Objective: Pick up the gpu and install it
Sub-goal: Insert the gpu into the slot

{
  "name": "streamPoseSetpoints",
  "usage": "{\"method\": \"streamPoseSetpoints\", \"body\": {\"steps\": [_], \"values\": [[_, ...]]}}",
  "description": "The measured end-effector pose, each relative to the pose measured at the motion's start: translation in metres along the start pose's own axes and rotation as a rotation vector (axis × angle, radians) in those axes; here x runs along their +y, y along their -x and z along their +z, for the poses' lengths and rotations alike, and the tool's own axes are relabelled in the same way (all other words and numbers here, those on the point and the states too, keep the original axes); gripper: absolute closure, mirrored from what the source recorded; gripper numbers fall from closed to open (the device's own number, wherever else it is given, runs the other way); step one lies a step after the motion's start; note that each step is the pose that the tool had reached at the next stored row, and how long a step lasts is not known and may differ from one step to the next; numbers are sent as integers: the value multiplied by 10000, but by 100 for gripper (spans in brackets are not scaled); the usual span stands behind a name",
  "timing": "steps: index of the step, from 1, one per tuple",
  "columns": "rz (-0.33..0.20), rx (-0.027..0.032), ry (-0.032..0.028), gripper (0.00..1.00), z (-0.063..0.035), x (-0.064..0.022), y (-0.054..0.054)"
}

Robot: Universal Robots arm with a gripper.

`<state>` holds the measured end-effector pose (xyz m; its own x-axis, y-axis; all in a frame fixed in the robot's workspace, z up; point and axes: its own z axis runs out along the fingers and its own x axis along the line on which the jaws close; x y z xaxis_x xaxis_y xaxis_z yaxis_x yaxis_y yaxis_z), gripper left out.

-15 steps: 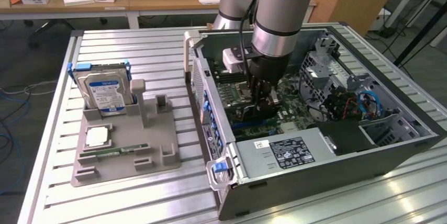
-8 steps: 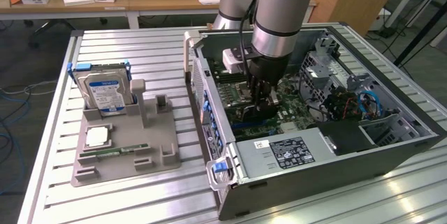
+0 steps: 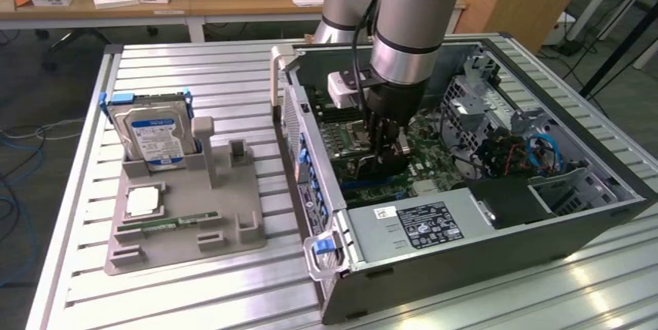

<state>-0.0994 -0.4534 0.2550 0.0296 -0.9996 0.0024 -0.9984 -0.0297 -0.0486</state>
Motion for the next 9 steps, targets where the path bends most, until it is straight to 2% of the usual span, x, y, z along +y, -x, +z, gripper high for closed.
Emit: {"method": "streamPoseSetpoints", "body": {"steps": [9], "values": [[15, 0, -1, 74, 0, 2, -37]]}}
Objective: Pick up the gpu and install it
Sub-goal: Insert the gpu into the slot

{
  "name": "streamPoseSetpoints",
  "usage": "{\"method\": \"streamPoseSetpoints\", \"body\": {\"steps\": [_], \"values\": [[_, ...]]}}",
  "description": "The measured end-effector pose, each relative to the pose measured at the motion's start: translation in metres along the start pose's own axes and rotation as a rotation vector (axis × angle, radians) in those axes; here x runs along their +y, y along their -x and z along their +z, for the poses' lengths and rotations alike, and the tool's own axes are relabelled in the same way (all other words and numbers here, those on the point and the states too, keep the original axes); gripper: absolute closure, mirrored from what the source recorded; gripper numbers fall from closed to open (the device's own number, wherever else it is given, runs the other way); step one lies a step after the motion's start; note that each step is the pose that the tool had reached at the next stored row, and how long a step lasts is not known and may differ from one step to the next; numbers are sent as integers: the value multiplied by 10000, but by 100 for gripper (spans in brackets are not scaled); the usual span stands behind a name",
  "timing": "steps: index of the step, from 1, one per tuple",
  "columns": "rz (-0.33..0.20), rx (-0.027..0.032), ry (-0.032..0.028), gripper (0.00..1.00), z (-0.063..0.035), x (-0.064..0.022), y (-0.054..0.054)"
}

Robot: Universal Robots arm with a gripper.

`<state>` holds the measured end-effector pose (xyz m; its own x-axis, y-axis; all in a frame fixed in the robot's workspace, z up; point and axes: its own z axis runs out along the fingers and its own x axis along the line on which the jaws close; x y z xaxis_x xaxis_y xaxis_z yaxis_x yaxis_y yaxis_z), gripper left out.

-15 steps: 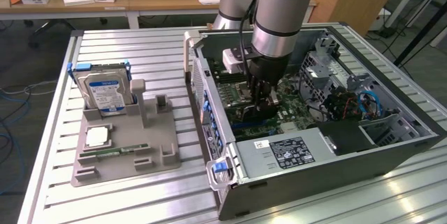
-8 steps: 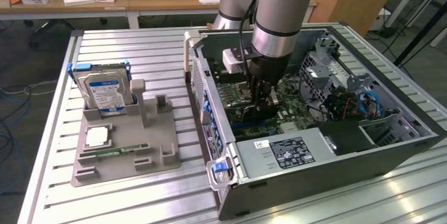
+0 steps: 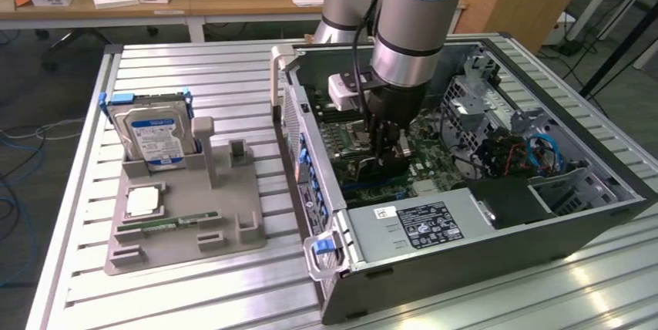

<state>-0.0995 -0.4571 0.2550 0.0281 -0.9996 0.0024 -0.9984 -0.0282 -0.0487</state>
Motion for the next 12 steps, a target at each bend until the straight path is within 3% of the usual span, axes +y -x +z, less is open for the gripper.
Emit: {"method": "streamPoseSetpoints", "body": {"steps": [12], "values": [[9, 3, 2, 74, 20, 3, 5]]}}
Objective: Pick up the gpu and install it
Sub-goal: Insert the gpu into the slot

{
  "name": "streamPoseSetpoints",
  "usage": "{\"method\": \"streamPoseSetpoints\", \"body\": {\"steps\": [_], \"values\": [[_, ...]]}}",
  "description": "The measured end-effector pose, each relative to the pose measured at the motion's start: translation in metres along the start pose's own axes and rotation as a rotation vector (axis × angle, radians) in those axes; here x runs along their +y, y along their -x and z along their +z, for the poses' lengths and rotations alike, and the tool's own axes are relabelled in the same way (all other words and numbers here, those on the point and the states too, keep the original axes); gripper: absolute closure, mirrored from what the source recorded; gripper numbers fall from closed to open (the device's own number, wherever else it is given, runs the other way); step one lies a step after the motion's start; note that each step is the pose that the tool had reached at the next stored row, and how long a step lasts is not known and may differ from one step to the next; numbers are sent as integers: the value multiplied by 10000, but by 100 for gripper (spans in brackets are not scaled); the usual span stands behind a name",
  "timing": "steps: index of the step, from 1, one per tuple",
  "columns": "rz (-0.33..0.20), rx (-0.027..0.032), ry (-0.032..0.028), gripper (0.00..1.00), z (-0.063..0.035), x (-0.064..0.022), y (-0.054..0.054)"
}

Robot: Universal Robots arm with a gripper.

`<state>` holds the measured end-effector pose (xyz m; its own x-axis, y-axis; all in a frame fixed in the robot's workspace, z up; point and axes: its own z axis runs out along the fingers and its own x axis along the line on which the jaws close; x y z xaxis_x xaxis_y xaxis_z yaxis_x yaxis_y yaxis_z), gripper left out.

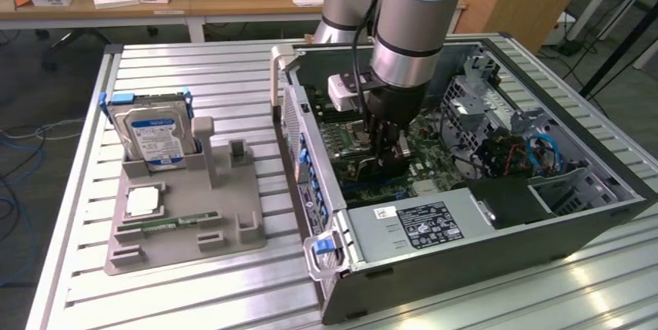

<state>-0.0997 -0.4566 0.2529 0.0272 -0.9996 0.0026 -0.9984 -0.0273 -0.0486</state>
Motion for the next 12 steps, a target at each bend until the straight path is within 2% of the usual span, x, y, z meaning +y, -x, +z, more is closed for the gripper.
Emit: {"method": "streamPoseSetpoints", "body": {"steps": [5, 7, 12], "values": [[0, -2, -1, 74, 2, 0, 0], [3, -34, -5, 74, 4, 0, 3], [168, -37, -18, 74, 8, -2, 22]]}}
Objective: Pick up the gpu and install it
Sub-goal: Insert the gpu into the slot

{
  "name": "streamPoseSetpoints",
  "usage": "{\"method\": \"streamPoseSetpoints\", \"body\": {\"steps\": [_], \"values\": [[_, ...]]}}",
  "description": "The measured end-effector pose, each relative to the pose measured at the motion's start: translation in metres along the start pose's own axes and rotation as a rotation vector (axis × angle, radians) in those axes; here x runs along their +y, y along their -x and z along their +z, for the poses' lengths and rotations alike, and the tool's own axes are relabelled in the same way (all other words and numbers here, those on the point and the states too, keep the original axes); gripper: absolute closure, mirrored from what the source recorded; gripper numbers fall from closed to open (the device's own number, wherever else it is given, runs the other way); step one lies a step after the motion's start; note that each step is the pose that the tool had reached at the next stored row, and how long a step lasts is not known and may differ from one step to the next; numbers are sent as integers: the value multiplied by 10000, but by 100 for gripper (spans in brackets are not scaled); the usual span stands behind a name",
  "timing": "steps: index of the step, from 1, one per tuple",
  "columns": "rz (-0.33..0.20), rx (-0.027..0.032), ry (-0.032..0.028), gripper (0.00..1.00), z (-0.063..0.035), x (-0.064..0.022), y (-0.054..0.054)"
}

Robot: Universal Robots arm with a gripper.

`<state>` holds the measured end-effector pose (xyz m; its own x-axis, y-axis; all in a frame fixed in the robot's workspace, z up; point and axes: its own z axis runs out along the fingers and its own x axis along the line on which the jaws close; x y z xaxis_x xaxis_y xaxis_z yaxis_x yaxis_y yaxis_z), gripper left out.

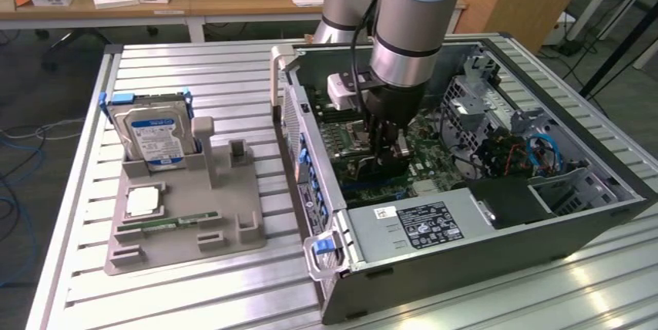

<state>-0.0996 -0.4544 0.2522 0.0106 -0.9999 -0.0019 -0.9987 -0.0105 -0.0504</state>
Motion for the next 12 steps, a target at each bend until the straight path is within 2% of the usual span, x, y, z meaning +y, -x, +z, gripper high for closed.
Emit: {"method": "streamPoseSetpoints", "body": {"steps": [12], "values": [[27, 9, -1, 74, 16, 0, 0]]}}
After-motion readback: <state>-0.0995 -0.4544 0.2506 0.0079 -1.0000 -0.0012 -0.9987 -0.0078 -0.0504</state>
